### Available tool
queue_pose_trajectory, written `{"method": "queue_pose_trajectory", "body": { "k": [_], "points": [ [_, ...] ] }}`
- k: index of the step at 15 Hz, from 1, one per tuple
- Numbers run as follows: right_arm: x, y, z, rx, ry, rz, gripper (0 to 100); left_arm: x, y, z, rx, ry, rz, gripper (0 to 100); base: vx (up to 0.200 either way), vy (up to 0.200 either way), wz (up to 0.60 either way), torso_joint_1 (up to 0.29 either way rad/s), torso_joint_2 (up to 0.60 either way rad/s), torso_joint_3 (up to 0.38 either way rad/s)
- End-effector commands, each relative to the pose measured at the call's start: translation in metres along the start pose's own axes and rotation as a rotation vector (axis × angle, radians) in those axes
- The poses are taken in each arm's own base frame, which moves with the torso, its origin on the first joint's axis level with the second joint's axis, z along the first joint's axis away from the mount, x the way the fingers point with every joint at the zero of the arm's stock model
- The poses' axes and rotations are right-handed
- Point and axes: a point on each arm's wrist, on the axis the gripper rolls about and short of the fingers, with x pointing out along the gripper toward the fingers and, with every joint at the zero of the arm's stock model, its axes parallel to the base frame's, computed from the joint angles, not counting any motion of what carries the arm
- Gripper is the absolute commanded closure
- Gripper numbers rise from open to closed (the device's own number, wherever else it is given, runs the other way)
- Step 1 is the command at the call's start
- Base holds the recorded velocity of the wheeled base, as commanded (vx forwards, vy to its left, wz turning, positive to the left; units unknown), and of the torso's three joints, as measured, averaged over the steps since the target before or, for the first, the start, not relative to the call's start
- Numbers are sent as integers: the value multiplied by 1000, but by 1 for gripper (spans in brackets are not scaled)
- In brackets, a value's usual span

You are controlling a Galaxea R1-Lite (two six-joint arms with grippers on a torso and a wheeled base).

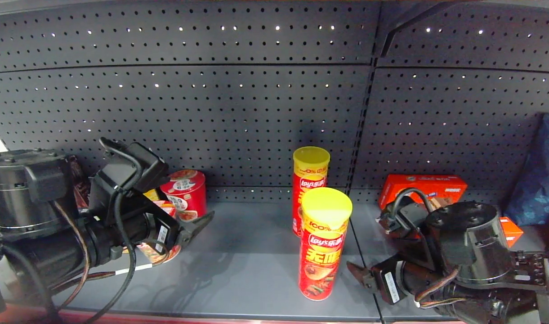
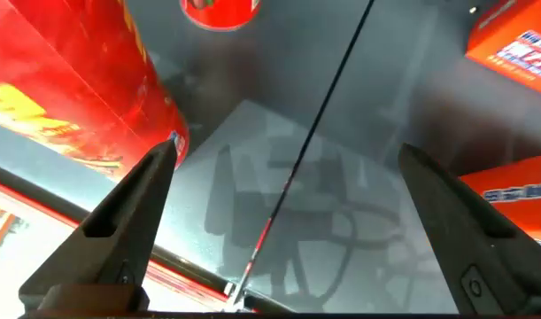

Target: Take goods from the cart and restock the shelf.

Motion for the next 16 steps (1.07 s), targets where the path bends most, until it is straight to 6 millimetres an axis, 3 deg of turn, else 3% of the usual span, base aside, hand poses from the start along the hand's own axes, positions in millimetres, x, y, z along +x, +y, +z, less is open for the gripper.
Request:
{"method": "queue_pose_trajectory", "body": {
  "k": [1, 8, 16],
  "points": [
    [7, 2, -3, -7, 19, -3, 0, 4, -1, -2, 0, 10, -4, 0, 0, 0, 0, 0, 0, 0],
    [22, 9, 6, -5, 17, -4, 0, 7, -1, -3, 0, 9, -9, 0, 0, 0, 0, 0, 0, 0],
    [24, 10, 8, -2, 10, 0, 0, 11, -2, -5, 0, 21, -14, 0, 0, 0, 0, 0, 0, 0]
  ]
}}
